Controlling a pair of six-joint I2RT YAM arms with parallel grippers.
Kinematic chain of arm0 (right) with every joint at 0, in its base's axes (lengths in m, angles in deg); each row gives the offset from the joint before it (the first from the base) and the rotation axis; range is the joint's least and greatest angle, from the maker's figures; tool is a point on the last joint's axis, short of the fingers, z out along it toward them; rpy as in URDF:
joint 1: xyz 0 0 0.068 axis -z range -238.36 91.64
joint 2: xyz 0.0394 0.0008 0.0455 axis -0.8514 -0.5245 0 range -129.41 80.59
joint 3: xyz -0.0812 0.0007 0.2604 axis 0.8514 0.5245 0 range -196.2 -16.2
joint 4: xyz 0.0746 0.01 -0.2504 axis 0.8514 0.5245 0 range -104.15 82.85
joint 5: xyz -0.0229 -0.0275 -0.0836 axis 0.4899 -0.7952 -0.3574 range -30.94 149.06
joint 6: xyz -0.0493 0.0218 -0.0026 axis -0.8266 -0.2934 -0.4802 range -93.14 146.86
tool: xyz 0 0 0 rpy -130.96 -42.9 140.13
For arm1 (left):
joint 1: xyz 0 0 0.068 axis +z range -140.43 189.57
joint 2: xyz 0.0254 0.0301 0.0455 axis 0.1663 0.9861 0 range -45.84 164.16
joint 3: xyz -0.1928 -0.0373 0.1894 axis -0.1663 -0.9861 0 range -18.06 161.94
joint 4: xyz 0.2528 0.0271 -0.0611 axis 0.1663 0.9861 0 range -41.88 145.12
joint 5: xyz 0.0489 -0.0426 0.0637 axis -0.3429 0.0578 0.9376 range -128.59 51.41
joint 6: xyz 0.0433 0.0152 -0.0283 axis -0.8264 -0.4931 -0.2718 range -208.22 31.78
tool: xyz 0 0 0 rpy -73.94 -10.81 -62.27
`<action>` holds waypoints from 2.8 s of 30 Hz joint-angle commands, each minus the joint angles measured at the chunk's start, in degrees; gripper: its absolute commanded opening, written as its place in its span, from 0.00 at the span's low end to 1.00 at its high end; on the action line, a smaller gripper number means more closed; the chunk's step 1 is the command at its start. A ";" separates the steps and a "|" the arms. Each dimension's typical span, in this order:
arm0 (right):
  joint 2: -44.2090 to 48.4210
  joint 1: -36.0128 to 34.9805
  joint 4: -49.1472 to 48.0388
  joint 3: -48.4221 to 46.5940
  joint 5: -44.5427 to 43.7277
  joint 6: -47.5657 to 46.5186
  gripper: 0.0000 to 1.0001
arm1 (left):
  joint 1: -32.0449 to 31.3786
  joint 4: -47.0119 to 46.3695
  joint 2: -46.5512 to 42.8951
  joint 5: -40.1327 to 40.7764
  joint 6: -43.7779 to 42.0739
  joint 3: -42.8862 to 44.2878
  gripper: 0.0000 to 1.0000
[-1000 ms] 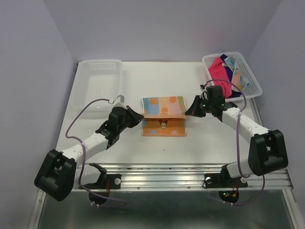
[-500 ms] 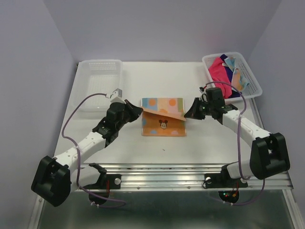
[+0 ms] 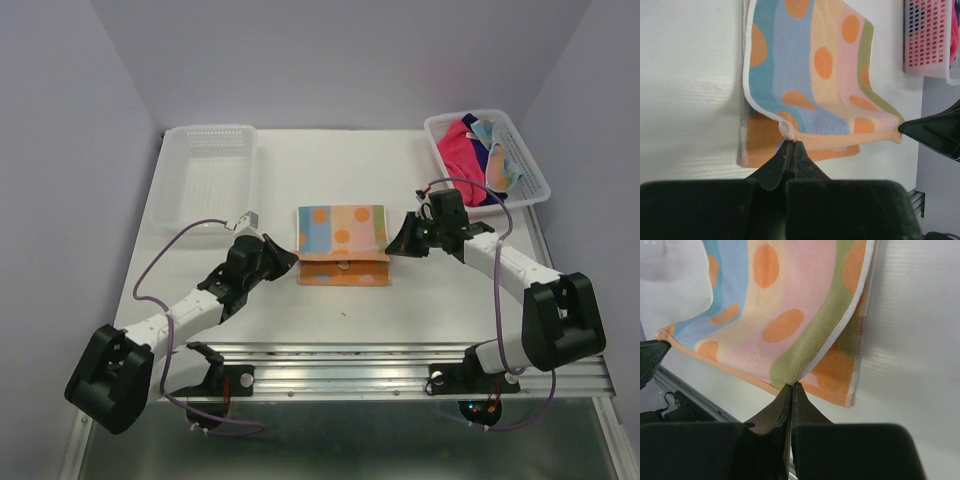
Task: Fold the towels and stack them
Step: Fold the towel
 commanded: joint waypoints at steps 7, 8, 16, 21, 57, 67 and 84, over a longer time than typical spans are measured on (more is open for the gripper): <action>-3.35 -0.23 -2.51 5.71 -2.33 -0.62 0.06 | -1.58 -4.39 2.03 -1.66 1.77 -5.13 0.00; -3.44 -0.23 -2.51 5.79 -2.33 -0.54 0.06 | -1.75 -4.48 2.47 -1.75 1.77 -5.31 0.00; -3.80 -0.75 -2.60 7.46 -3.12 -0.54 0.34 | -2.46 -4.30 4.49 -2.97 1.51 -6.36 0.34; -2.66 -0.84 -2.51 6.07 -2.86 -0.89 0.44 | -2.46 -2.64 2.30 -3.07 -0.42 -4.70 0.59; -35.69 -0.32 4.87 -36.56 -16.30 -11.87 0.38 | 8.00 8.27 46.05 -3.15 -20.03 42.58 0.58; -40.17 0.21 4.17 -40.43 -14.37 -13.54 0.35 | 9.67 8.36 51.07 -4.73 -20.47 46.81 0.42; -42.29 0.92 4.34 -44.13 -11.39 -16.44 0.01 | 10.02 7.66 53.64 -6.93 -21.87 50.60 0.00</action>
